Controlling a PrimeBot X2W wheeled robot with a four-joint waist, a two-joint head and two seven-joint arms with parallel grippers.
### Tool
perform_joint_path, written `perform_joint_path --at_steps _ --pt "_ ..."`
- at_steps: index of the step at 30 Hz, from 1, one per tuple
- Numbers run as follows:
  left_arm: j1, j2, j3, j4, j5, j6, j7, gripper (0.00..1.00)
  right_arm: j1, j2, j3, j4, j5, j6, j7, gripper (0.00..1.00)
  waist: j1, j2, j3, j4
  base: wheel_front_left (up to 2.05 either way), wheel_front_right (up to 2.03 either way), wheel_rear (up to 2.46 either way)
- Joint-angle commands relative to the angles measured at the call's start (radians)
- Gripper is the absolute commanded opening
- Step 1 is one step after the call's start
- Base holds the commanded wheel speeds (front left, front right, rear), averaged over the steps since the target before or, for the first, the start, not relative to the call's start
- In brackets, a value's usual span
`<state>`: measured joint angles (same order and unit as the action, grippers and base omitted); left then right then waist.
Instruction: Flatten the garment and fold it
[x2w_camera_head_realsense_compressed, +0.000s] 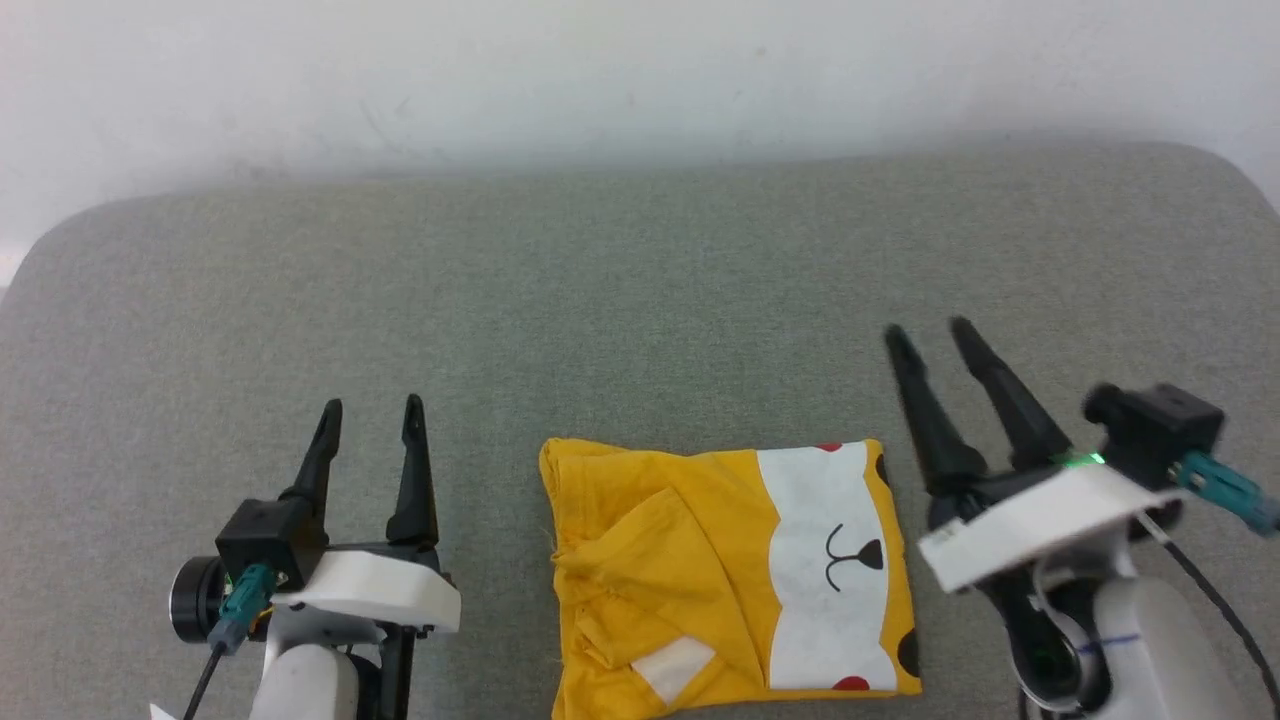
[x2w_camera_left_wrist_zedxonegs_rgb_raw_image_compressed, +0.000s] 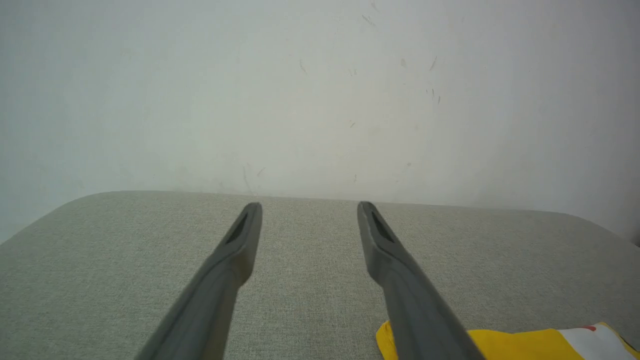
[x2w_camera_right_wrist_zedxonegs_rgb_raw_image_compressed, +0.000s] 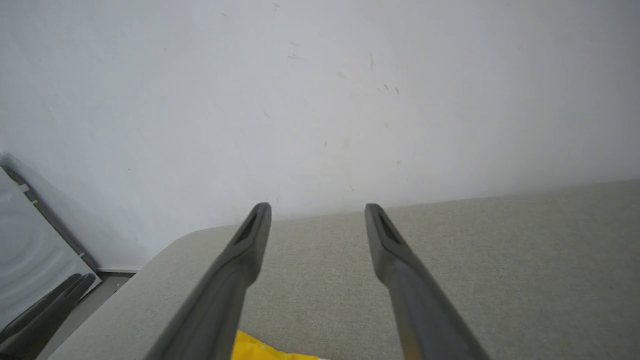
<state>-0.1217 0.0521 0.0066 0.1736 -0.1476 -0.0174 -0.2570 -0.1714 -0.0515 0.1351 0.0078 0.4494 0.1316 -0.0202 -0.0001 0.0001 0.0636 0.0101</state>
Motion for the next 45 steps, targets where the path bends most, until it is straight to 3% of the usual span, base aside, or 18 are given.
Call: perform_joint_path --at_steps 1,6,12,22,31,32,33,35,40,45 --pt "0.010 -0.002 0.005 -0.004 0.013 -0.007 -0.005 1.00 0.016 0.001 -0.008 0.002 -0.003 -0.001 0.000 1.00 0.0001 -0.0001 -0.007 -0.007 0.00 0.00 0.00" --pt "0.009 -0.002 0.000 -0.009 0.010 -0.005 -0.005 1.00 0.088 0.001 -0.113 0.064 0.029 -0.001 0.032 1.00 0.0001 -0.0001 -0.010 -0.005 0.00 0.00 0.00" --pt "0.004 -0.002 -0.004 -0.013 0.010 -0.004 -0.005 1.00 0.103 0.001 -0.134 0.184 0.074 -0.001 0.084 1.00 0.0001 -0.0001 -0.002 0.002 0.00 0.00 0.00" --pt "-0.003 -0.002 -0.019 -0.007 0.008 -0.003 -0.005 1.00 0.058 0.001 -0.063 0.444 0.202 -0.001 0.213 1.00 0.0001 -0.0001 0.003 0.017 0.00 0.00 0.00" --pt "-0.001 -0.002 -0.016 -0.001 0.010 -0.007 -0.005 1.00 -0.024 0.001 0.010 0.607 0.273 -0.001 0.277 1.00 0.0001 -0.0001 0.003 0.026 0.00 0.00 0.00" --pt "0.000 -0.002 -0.017 0.000 0.010 -0.006 -0.005 1.00 -0.032 0.001 0.019 0.618 0.275 -0.001 0.282 0.71 0.0001 -0.0001 0.003 0.027 0.00 0.00 0.00" --pt "0.001 -0.002 -0.017 0.000 0.010 -0.006 -0.005 1.00 -0.039 0.001 0.025 0.626 0.280 -0.001 0.283 0.35 0.0001 -0.0001 0.003 0.028 0.00 0.00 0.00" --pt "0.001 -0.002 -0.017 -0.001 0.010 -0.005 -0.005 1.00 -0.053 0.001 0.034 0.636 0.280 -0.001 0.275 0.01 0.0001 -0.0001 0.002 0.029 0.00 0.00 0.00" --pt "0.006 -0.002 -0.009 -0.005 0.010 0.001 -0.005 1.00 -0.097 0.001 0.047 0.614 0.188 -0.001 0.235 0.00 0.0001 -0.0001 0.002 0.018 0.00 0.00 0.00" --pt "0.015 -0.002 0.006 -0.019 0.008 0.008 -0.005 1.00 -0.178 0.001 0.062 0.509 -0.129 -0.001 0.249 0.00 0.0001 -0.0001 0.011 -0.017 0.00 0.00 0.00"
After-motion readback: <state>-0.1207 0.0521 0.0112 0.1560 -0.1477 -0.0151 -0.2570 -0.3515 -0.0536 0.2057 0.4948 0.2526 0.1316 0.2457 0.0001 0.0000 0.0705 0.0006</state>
